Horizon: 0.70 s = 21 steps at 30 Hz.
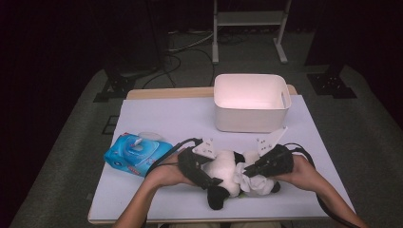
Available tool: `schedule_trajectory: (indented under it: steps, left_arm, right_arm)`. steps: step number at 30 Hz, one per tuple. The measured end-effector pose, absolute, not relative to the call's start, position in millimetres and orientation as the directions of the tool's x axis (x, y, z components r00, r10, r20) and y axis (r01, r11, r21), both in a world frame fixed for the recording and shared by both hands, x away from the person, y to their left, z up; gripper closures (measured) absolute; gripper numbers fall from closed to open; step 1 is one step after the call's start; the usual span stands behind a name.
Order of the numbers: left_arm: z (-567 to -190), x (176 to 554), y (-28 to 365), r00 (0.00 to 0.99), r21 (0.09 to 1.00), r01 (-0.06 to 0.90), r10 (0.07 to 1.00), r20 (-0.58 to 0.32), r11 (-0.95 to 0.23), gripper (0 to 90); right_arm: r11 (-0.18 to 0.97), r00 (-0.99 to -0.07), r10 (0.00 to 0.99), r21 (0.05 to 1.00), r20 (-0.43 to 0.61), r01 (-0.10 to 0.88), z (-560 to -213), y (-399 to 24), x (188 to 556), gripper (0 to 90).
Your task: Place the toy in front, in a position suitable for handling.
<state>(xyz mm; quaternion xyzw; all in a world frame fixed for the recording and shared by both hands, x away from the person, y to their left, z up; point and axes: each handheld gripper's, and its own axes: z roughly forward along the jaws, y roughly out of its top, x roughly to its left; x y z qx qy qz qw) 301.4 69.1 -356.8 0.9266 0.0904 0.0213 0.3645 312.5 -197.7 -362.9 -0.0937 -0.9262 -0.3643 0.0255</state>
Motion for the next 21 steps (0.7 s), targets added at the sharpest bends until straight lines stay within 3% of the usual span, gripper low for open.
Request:
schedule_trajectory:
  steps: [8,21]
  left_arm:
    - [-358.3,297.5,73.0,0.979,0.699,0.157,0.201,-0.020,-0.698,23.5]
    - [-351.9,297.1,68.9,0.982,0.706,0.139,0.191,-0.005,-0.694,23.5]
  right_arm:
    - [0.706,-0.985,0.158,0.689,0.069,0.162,-353.8,-190.5,313.0,85.5]
    - [0.692,-0.956,0.285,0.676,0.067,0.254,-354.4,-251.2,303.7,85.3]
